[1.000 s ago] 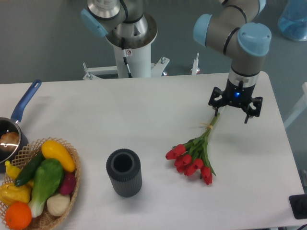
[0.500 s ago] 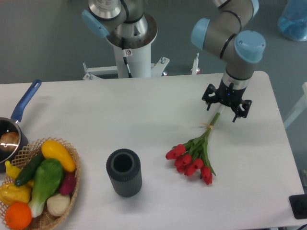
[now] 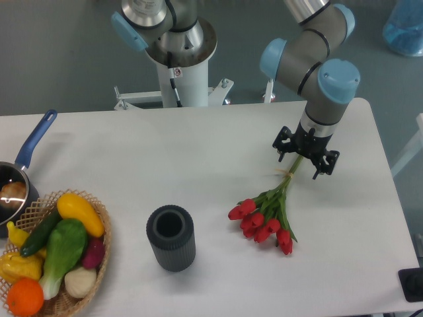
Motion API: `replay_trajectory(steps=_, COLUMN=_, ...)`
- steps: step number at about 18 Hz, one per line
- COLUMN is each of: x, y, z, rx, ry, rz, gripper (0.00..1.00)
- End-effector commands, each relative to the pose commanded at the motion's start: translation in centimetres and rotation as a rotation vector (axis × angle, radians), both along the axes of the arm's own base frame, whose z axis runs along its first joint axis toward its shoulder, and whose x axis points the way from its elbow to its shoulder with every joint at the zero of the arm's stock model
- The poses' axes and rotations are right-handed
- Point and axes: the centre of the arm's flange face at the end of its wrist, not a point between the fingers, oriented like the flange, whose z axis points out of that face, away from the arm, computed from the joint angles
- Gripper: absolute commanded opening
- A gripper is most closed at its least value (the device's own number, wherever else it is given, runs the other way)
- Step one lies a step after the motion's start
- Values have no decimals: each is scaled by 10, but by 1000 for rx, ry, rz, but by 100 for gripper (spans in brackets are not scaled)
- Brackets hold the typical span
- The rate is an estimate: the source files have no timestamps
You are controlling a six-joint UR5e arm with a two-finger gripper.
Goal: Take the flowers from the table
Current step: 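Move the open gripper down over the green tulip stems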
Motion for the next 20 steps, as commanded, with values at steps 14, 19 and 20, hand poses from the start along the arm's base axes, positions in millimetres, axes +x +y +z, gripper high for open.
replay_trajectory(steps=14, x=8, y=6, z=-32, rx=37, ry=-37, rz=-33, gripper=100)
replay_trajectory(steps=19, x=15, y=0, z=-41, rx=3, ry=-50, rz=-54, gripper=100)
replay_trajectory(steps=20, x=13, y=1, z=-39, rx=8, ry=-47, rz=-54, gripper=100)
